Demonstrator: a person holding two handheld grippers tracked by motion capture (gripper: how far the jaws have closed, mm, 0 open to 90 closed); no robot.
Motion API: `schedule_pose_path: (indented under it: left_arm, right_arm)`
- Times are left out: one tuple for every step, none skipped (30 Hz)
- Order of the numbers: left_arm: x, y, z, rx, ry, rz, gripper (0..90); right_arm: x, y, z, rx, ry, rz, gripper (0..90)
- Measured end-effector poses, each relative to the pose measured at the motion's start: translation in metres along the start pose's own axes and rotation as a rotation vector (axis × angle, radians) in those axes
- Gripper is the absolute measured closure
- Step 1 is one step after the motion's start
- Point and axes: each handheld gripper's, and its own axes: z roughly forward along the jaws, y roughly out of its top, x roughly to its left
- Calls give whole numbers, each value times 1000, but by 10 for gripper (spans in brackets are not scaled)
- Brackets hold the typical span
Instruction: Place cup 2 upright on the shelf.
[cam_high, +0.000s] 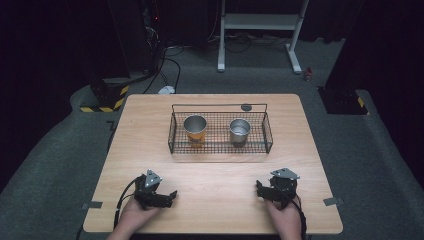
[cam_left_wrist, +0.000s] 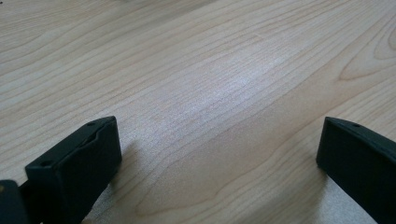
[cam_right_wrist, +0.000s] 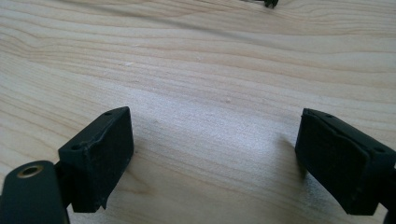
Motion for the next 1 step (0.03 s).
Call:
schedule_pose_path:
  left_arm:
    - [0,0,0,0,1,1,4]
  right_arm:
    - [1,0,0,1,-4,9,114]
